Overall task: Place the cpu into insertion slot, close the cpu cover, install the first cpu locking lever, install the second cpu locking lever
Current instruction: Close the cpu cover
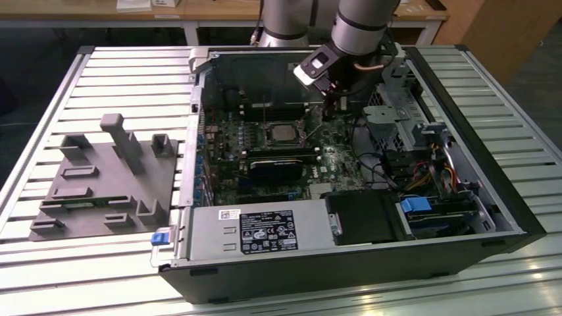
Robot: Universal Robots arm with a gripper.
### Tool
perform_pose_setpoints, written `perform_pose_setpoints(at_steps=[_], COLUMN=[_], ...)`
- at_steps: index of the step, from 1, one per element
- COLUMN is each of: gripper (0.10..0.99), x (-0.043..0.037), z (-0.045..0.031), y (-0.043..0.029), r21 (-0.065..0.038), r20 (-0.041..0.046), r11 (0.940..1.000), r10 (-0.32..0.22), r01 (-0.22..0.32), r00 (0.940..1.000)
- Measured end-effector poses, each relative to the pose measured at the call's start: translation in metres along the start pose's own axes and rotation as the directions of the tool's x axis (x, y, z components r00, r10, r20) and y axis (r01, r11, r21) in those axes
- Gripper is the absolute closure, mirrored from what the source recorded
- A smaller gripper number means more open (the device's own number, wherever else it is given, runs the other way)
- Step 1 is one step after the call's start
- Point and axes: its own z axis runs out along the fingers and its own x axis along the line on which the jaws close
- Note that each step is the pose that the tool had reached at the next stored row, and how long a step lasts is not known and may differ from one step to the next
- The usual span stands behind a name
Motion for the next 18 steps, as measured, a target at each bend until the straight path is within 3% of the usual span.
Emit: perform_pose_setpoints(at_steps=[1,9,13,18], gripper=[0.98,0.98,0.98,0.98], x=[0.0,-0.0001,-0.0006,-0.0017], z=[0.0001,0.0004,0.001,0.0025], y=[0.0002,-0.0025,-0.0115,-0.0297], r21=[0.01,0.008,-0.007,-0.039], r20=[0.0006,-0.0013,-0.0019,-0.0036], r11=[0.9999,1.0,1.0,0.9992], r10=[0.001,0.0,-0.001,-0.003], r01=[-0.001,0.0,0.0,0.003], r00=[1.0,1.0,1.0,1.0])
